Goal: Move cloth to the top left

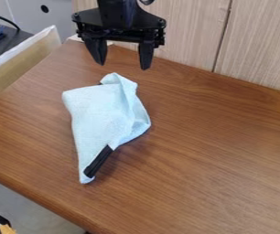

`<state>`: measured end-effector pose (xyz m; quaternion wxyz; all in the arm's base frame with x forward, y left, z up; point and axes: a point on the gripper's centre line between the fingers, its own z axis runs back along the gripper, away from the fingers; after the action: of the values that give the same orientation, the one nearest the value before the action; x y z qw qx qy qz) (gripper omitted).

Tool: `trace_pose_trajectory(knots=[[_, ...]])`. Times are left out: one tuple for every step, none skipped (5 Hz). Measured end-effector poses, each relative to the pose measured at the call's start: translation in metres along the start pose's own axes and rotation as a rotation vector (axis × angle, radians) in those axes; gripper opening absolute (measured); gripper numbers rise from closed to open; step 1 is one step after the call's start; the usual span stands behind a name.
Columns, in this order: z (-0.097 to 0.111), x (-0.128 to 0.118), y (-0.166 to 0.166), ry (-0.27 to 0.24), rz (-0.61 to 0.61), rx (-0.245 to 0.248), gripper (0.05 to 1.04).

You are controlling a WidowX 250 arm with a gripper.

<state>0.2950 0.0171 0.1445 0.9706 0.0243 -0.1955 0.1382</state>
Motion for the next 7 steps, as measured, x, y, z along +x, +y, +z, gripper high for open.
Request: trace_pose_trajectory(knots=[[-0.006,-0.005,0.000,0.025,0.003,0.004,1.001],[-0.011,-0.023,-0.013,0.062,-0.043,-0.003,1.001],[-0.008,-0.033,-0.026,0.063,-0.080,-0.017,1.001],[-0.007,-0.052,-0.034,0.080,-0.088,-0.054,1.001],[-0.015,-0.075,-0.034,0.128,-0.114,-0.041,1.001],[-0.026,-0.097,-0.026,0.174,-0.129,-0.006,1.001],[-0.037,-0.112,-0.015,0.202,-0.127,0.023,1.001]])
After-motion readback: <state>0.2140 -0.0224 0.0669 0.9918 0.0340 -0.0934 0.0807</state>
